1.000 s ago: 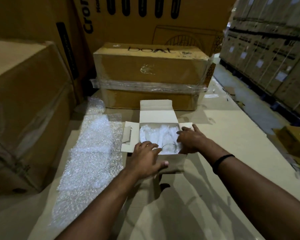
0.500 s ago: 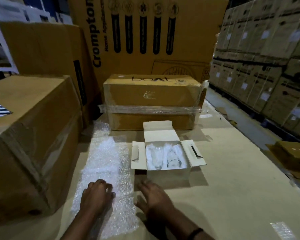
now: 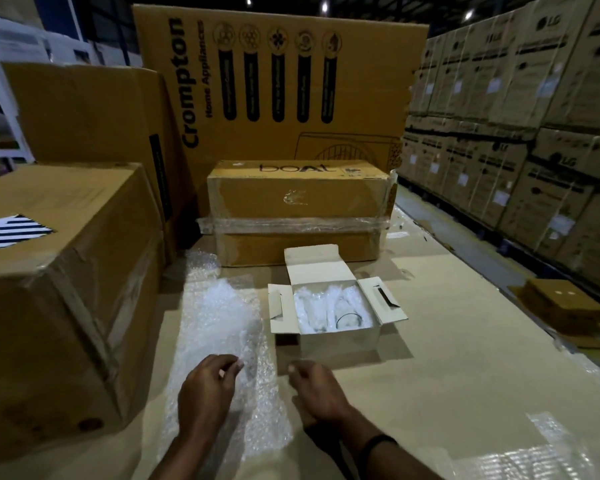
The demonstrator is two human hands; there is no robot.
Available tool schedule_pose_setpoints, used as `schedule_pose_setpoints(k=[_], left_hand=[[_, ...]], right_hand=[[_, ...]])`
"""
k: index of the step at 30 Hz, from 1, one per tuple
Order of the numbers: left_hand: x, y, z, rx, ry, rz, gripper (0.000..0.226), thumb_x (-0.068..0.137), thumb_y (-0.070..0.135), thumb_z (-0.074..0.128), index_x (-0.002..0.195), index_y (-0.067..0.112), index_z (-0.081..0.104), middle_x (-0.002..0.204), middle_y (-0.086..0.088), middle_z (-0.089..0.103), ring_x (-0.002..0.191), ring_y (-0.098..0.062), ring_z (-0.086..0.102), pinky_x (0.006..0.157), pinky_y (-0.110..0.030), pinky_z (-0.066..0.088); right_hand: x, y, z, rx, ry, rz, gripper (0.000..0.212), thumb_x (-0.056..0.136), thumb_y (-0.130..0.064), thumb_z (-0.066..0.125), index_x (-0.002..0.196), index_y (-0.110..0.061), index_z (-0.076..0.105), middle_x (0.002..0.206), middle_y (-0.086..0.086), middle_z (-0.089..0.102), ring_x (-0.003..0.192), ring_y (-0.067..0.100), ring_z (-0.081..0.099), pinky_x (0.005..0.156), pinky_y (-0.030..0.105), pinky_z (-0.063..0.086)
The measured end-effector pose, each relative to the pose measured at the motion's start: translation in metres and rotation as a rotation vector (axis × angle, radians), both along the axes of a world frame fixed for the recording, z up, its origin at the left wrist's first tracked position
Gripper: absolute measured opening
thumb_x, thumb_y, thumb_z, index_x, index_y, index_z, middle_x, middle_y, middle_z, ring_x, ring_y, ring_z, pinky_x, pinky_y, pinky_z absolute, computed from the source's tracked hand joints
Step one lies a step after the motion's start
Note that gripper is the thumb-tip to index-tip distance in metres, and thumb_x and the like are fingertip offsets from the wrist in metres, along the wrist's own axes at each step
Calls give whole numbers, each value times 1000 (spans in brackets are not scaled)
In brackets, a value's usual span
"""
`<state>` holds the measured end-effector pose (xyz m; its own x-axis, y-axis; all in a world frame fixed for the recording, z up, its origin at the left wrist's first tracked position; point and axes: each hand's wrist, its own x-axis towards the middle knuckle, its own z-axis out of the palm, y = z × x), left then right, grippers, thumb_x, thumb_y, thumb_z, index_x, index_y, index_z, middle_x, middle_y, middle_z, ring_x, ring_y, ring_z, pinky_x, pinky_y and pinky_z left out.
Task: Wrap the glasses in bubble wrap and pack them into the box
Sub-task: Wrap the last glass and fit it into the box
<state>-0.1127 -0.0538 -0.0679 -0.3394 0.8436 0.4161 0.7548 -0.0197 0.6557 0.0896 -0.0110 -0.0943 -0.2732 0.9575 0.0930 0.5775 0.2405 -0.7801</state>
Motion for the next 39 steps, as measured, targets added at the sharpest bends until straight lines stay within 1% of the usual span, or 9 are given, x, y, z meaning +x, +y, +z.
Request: schedule_pose_setpoints(k=[5, 11, 15, 20, 22, 24, 27, 32, 39], left_hand=[[23, -35, -19, 30, -29, -252, 7, 82, 23, 73, 77, 28, 73, 76, 20, 64, 70, 4, 57, 65, -19, 45], [20, -53, -28, 67, -195, -154, 8, 86, 39, 70, 86, 31, 70, 85, 18, 66, 77, -4, 60, 66, -24, 49], [10, -42, -20, -17, -856, 161, 16, 91, 32, 67, 91, 16, 64, 94, -5, 66, 81, -22, 59, 67, -28, 45], [-1, -10, -7, -472, -1545, 13, 47, 80, 44, 75, 94, 2, 60, 96, -19, 68, 89, -34, 65, 77, -41, 51], [-4, 5, -6, -508, -1566, -38, 57, 69, 34, 84, 108, 1, 59, 109, -21, 67, 98, -36, 67, 83, -43, 55], [0, 14, -4, -538, -1578, -52, 48, 67, 19, 83, 105, 1, 62, 99, -16, 69, 77, -27, 69, 61, -34, 59], [9, 19, -3, -554, -1631, -24, 14, 79, 5, 69, 89, 5, 60, 66, -8, 61, 44, -18, 57, 38, -23, 47], [36, 15, -7, -406, -1599, 96, 10, 85, 2, 53, 84, 7, 62, 58, -5, 52, 37, -16, 45, 38, -17, 35], [53, 1, -13, -362, -1638, 150, 12, 83, 20, 62, 84, 8, 64, 85, -14, 66, 62, -29, 61, 58, -32, 50]], right_hand=[[-36, 1, 39, -479, 357, -130, 49, 78, -70, 62, 79, -20, 63, 69, 2, 66, 57, 20, 63, 42, 25, 47], [-45, 0, 50, -487, 187, 6, 11, 84, 7, 61, 80, -3, 61, 48, -3, 54, 34, 2, 46, 41, 19, 39], [-9, 2, 73, -646, 376, 215, 32, 91, 11, 46, 108, -6, 67, 87, 13, 59, 60, 15, 50, 50, 25, 42], [50, 8, 96, -732, 341, 347, 35, 94, 6, 49, 115, -14, 69, 105, 16, 66, 65, 15, 55, 49, 22, 48], [71, 12, 95, -722, 258, 321, 28, 93, 2, 53, 109, -13, 71, 105, 15, 69, 76, 20, 59, 59, 25, 52], [90, 14, 91, -698, 148, 282, 21, 92, 0, 56, 104, -7, 71, 93, 8, 71, 80, 20, 60, 68, 28, 52], [112, 19, 91, -697, -83, 242, 11, 91, -6, 63, 98, -7, 72, 69, -2, 65, 53, 11, 48, 48, 25, 38], [153, 31, 85, -687, -116, 120, 34, 80, -33, 75, 93, -2, 69, 68, 6, 58, 46, 13, 42, 44, 25, 34], [183, 19, 54, -620, -246, 108, 29, 80, 14, 54, 83, -11, 69, 62, 8, 64, 44, 12, 50, 44, 20, 41]])
